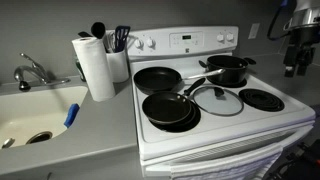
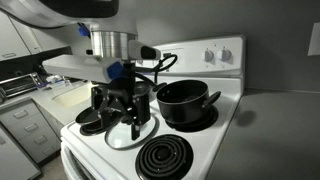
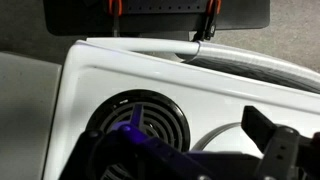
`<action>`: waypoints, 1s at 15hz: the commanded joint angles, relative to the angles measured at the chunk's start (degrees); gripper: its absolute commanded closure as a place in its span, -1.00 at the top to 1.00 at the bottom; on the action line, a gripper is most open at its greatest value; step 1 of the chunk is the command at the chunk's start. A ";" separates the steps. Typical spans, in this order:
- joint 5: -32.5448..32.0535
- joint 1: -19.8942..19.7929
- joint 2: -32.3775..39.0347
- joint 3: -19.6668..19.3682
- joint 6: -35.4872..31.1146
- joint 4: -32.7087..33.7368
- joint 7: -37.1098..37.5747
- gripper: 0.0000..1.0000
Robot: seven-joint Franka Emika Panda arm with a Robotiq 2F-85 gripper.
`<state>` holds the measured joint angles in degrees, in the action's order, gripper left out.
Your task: Turn on the stove
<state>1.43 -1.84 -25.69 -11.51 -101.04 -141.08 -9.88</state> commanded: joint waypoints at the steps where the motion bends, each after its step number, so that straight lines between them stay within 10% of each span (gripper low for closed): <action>1: 0.46 -1.32 0.14 1.18 0.09 0.07 -0.46 1.00; 8: -6.62 -1.22 2.15 2.59 -9.66 0.75 -2.35 1.00; 15: -7.54 -0.41 4.36 1.50 -34.39 0.12 -6.40 1.00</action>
<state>-6.34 -1.92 -23.45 -9.84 -126.79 -141.19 -13.16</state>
